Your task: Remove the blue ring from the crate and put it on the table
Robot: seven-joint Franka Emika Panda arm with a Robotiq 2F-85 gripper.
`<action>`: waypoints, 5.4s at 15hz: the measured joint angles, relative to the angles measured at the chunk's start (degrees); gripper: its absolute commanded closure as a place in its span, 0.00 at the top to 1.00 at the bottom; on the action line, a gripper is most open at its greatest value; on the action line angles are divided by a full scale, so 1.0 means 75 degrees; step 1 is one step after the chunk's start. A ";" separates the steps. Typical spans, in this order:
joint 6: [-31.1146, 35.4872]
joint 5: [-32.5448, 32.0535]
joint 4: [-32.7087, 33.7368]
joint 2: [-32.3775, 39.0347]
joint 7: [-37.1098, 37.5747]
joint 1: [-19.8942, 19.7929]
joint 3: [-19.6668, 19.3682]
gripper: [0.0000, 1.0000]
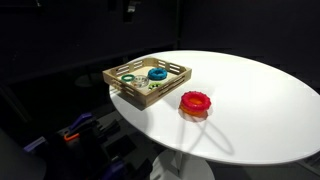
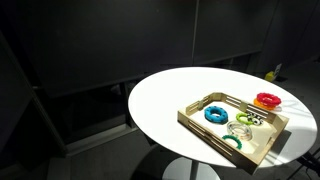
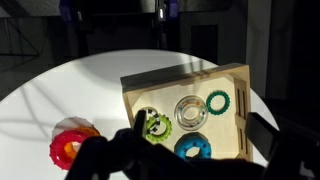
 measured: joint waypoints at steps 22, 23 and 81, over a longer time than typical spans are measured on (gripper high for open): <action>0.2675 0.0064 0.0160 0.2015 0.1977 0.0047 0.1340 1.00; 0.2802 -0.0028 0.0164 0.2149 0.2094 0.0049 0.1400 1.00; 0.5963 -0.2516 0.0610 0.5683 0.5316 0.0878 0.1077 1.00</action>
